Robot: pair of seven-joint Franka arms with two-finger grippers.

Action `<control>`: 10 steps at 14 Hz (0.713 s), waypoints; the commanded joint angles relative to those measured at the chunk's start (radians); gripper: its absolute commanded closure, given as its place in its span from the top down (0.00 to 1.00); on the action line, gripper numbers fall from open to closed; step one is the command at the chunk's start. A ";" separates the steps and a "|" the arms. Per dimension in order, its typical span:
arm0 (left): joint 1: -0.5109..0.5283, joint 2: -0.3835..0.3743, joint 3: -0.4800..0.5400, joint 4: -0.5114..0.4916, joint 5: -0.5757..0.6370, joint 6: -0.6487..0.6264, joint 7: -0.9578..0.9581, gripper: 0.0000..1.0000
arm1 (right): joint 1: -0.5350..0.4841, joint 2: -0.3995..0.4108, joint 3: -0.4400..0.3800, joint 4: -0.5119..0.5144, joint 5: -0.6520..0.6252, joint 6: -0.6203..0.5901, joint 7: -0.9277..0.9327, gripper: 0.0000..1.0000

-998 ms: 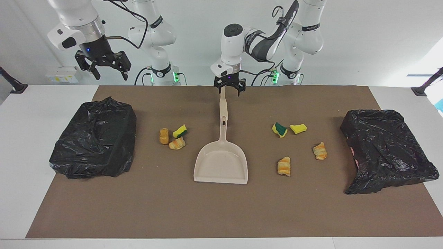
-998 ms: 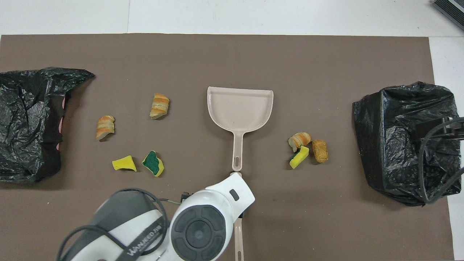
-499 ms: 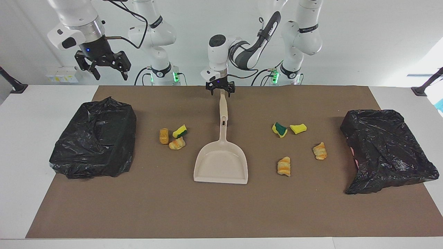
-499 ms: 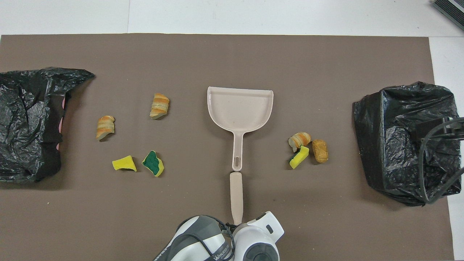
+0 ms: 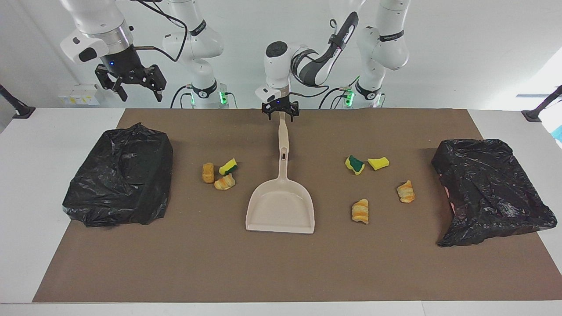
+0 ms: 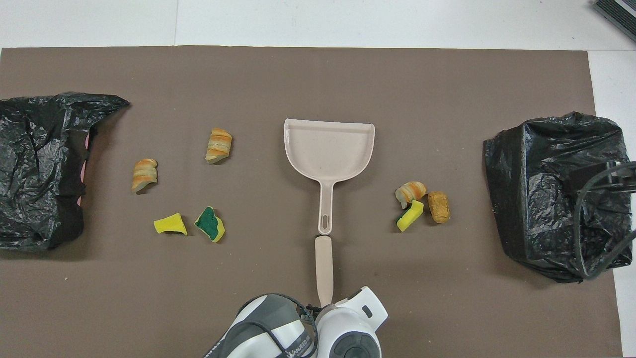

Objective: Sweep and dump trash in bin

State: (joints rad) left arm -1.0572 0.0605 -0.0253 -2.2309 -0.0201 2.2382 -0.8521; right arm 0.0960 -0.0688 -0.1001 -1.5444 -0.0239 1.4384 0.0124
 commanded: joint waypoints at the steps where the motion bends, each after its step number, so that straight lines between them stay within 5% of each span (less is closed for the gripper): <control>1: 0.002 -0.021 0.004 -0.007 -0.038 -0.023 0.008 1.00 | -0.015 -0.022 0.002 -0.019 0.015 -0.016 -0.032 1.00; 5: 0.002 -0.031 0.004 -0.019 -0.064 -0.055 0.086 1.00 | -0.015 -0.022 0.002 -0.019 0.015 -0.021 -0.032 1.00; 6: 0.002 -0.031 0.004 -0.019 -0.079 -0.072 0.117 0.93 | -0.015 -0.022 0.002 -0.019 0.015 -0.021 -0.032 1.00; 7: 0.002 -0.033 0.005 -0.018 -0.080 -0.083 0.140 0.80 | -0.015 -0.022 0.002 -0.020 0.015 -0.021 -0.032 1.00; 10: 0.003 -0.031 0.005 -0.012 -0.084 -0.083 0.159 0.10 | -0.015 -0.022 0.002 -0.019 0.015 -0.021 -0.032 1.00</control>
State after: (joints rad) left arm -1.0560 0.0541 -0.0249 -2.2322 -0.0811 2.1748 -0.7242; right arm 0.0959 -0.0697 -0.1004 -1.5445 -0.0239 1.4310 0.0124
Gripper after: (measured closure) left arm 0.304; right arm 0.000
